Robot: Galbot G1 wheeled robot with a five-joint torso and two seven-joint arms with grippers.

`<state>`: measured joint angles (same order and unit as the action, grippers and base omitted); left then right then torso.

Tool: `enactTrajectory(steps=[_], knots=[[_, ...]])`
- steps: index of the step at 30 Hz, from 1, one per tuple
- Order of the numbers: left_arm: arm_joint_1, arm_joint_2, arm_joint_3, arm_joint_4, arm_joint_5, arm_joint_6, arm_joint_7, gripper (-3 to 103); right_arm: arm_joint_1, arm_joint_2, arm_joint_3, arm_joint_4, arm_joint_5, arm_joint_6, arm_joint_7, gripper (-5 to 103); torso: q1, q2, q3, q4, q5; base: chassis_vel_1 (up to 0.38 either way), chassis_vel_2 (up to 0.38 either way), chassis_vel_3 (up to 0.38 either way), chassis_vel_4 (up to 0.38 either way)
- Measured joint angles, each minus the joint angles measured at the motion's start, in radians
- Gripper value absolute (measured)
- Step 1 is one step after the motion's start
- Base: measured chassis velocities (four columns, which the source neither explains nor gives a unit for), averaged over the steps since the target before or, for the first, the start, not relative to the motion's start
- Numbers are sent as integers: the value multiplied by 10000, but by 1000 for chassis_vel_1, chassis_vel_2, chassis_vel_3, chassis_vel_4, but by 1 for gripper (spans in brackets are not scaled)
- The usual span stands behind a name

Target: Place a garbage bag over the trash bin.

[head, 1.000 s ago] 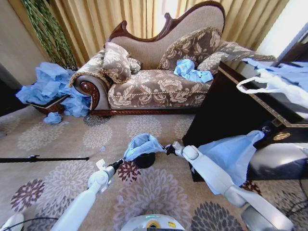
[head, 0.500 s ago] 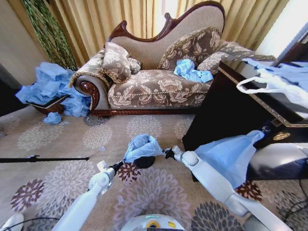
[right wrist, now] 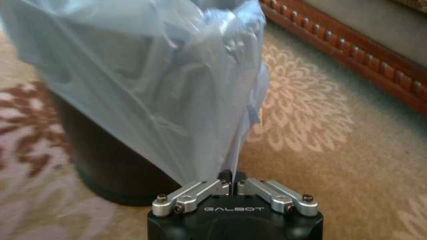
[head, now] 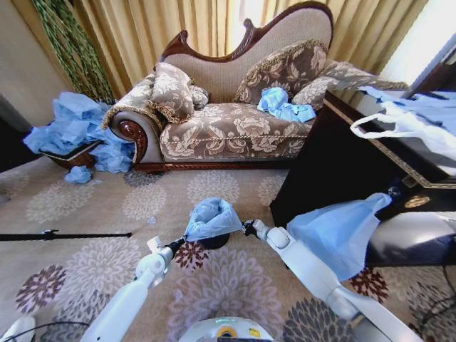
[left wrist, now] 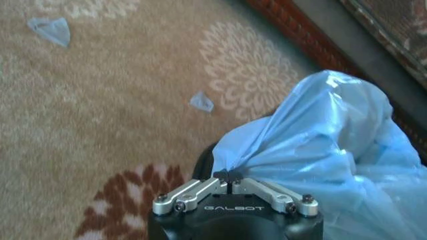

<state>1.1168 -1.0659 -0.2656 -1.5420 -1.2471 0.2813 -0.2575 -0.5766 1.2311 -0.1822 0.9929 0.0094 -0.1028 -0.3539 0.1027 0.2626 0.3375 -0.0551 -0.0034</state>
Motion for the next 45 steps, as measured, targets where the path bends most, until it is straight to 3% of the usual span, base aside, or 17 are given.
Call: enactTrajectory(steps=[3,8,15,17,18,20,22,24,27,29,31,33,35,37,39,41,45], knots=[[-344,-191,-1,415,76,-119,-81,0,163,460,181,-698,-386,303,256,0,0,0,1,0,0,0,0,0,0],[-918,-582,12,1178,155,-181,-264,0,239,837,322,-985,-554,135,620,0,0,0,0,0,-1,0,0,0,0],[-1205,-889,88,1815,119,105,-564,3,-71,705,578,-517,-425,-215,913,-2,1,0,1,2,1,0,0,0,0],[-993,-719,32,1610,88,217,-418,15,-317,314,798,201,-6,-307,1134,8,1,0,1,-2,-3,0,0,0,0],[-993,-719,32,1610,88,217,-418,15,-317,314,798,201,-6,-307,1134,8,1,0,1,-2,-3,0,0,0,0],[-816,-539,-61,1326,57,213,-197,20,-489,30,953,720,265,-350,1240,19,0,0,0,-3,0,0,0,0,0],[-693,-424,-131,1129,10,162,18,25,-589,-146,1047,1042,415,-372,1277,19,0,0,1,0,4,0,0,0,0],[-451,-152,-305,641,-101,20,443,36,-894,-622,1299,2003,965,-508,1360,36,-1,0,0,-1,-2,0,0,0,0],[-370,113,-371,479,19,18,475,52,-1226,-1037,1550,2897,1641,-732,1409,46,-2,0,-1,-4,0,0,0,0,0],[-372,149,-361,554,110,18,478,52,-1290,-1084,1636,2998,1713,-758,1408,51,-2,0,-1,-2,0,0,0,0,0],[-414,124,-272,934,447,41,466,68,-1405,-1112,1783,2914,1940,-718,1332,62,-2,0,-1,1,-1,0,0,0,0],[-431,69,-232,1092,565,32,469,68,-1432,-1056,1820,2707,2073,-555,1276,68,-2,0,-1,-1,-3,0,0,0,0],[-439,-32,-186,1318,739,-20,479,80,-1531,-892,1966,2452,2286,-334,1208,73,-1,0,0,-3,-2,0,0,0,0],[-386,-41,-215,1396,780,-69,485,90,-1731,-744,2176,2459,3271,-247,1071,84,-1,0,-1,-2,0,0,0,0,0],[-346,-21,-245,1393,773,-83,485,90,-1788,-707,2236,2478,3751,-291,993,84,-1,0,0,-2,0,0,0,0,0],[-170,101,-376,1136,663,-102,456,98,-1920,-610,2415,2478,5174,-532,742,98,0,0,0,1,-1,0,0,0,0],[-20,213,-485,806,465,-96,333,100,-2031,-589,2462,2588,6144,-729,651,100,0,0,0,-3,0,0,0,0,0]])
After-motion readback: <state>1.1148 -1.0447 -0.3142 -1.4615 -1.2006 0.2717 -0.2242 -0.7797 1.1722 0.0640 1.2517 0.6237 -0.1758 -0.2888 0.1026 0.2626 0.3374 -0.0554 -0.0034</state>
